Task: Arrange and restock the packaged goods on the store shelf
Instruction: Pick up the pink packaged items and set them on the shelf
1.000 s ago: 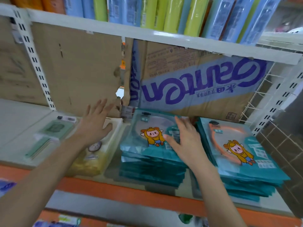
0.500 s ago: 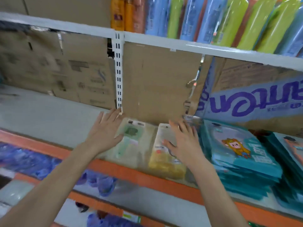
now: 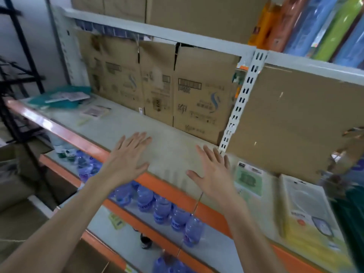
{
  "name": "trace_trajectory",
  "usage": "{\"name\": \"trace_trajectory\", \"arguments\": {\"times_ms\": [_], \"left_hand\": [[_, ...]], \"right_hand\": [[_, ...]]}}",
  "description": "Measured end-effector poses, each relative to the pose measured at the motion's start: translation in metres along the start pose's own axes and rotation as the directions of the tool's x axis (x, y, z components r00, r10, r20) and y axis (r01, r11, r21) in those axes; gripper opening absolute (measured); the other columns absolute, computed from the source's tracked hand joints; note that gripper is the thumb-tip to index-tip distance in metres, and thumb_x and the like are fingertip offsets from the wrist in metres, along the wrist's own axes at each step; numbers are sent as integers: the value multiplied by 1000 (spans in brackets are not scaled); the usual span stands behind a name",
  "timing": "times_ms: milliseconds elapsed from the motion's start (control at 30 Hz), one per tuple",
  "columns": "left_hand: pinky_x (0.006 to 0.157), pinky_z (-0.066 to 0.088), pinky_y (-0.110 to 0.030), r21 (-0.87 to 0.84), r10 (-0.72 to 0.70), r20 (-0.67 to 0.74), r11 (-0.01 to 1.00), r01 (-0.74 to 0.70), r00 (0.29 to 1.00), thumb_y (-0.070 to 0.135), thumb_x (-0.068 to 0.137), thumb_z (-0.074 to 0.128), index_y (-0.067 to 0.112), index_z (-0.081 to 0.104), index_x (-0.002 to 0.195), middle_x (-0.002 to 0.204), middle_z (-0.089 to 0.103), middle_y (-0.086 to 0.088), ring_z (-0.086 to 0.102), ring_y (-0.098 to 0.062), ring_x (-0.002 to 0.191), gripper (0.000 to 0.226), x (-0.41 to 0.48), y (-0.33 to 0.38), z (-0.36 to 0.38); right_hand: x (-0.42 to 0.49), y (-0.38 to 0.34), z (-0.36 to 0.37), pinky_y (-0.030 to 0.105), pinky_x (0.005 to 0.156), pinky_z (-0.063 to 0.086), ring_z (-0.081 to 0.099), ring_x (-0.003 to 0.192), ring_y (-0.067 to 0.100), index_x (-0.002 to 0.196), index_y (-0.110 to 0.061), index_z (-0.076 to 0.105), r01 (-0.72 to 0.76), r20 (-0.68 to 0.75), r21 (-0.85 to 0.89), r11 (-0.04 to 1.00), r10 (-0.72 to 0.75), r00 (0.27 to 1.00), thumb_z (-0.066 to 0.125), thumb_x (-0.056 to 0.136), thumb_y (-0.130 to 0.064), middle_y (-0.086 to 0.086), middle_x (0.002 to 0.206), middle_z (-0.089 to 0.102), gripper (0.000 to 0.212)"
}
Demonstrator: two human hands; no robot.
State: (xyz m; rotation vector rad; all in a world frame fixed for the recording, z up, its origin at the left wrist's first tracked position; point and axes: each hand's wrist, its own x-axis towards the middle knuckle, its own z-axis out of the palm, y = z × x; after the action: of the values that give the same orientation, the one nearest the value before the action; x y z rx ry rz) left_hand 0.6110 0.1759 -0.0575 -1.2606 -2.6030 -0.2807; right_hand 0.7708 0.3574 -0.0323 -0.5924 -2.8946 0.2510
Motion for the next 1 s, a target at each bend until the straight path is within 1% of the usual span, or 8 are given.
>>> {"name": "trace_trajectory", "arguments": {"times_ms": [200, 367, 433, 567, 667, 833, 933, 1000], "left_hand": [[105, 19, -45, 58, -48, 57, 997, 44, 997, 52, 73, 30, 11, 45, 136, 142, 44, -13, 43, -34, 129, 77, 27, -94, 12], [115, 11, -39, 79, -55, 50, 996, 51, 997, 62, 68, 14, 19, 26, 146, 154, 22, -5, 21, -26, 142, 90, 77, -169, 6], [115, 9, -37, 65, -59, 33, 996, 57, 998, 63, 66, 13, 18, 26, 146, 154, 22, -4, 20, -24, 142, 92, 97, -196, 1], [112, 15, -42, 28, -62, -35, 998, 63, 997, 56, 78, 36, 15, 36, 141, 148, 35, -8, 31, -28, 138, 76, 115, -245, 4], [116, 5, -37, 14, -100, 29, 995, 100, 995, 42, 89, 52, 19, 24, 146, 155, 18, -1, 15, -20, 143, 68, 123, -278, 12], [114, 5, -34, -31, -30, -25, 999, 29, 999, 36, 84, 62, 19, 32, 144, 152, 27, -3, 22, -23, 142, 69, 150, -329, 26], [113, 1, -32, -13, 51, 2, 999, -51, 999, 41, 85, 60, 21, 27, 145, 154, 23, -1, 18, -20, 143, 71, 169, -361, 37], [117, 3, -37, -18, 106, 41, 994, -105, 994, 42, 87, 57, 21, 25, 146, 155, 19, 0, 15, -19, 143, 71, 180, -383, 42]], "right_hand": [[83, -57, 40, 42, 116, 0, 2, 145, 20, 149, -27, 4, 75, -45, 42, 996, -73, 996, 40, 93, -51, -1, 158, 8, 71], [165, -105, 67, 41, 116, 0, 3, 145, 19, 149, -28, 6, 90, -54, 84, 992, -85, 995, 39, 93, -51, -2, 157, 8, 69], [196, -121, 75, 41, 116, 2, 4, 145, 20, 149, -28, 6, 92, -32, 88, 992, -90, 995, 38, 94, -51, -1, 157, 9, 68], [249, -150, 89, 40, 116, 4, 5, 145, 21, 149, -28, 6, 117, -10, 112, 987, -117, 993, 40, 93, -51, 0, 157, 9, 69], [274, -172, 102, 38, 116, 5, 6, 145, 20, 149, -28, 6, 144, 18, 116, 983, -147, 989, 41, 92, -52, 0, 157, 10, 70], [308, -203, 122, 39, 116, 6, 7, 145, 20, 149, -27, 8, 116, 33, 97, 988, -119, 992, 41, 92, -52, 1, 157, 11, 70], [325, -222, 132, 39, 116, 6, 7, 144, 20, 149, -27, 8, 48, 20, 72, 996, -50, 999, 41, 92, -52, 2, 157, 12, 70], [335, -235, 140, 39, 116, 7, 8, 144, 21, 149, -26, 7, -19, 13, 46, 999, 18, 1000, 40, 93, -52, 1, 157, 11, 70]]}}
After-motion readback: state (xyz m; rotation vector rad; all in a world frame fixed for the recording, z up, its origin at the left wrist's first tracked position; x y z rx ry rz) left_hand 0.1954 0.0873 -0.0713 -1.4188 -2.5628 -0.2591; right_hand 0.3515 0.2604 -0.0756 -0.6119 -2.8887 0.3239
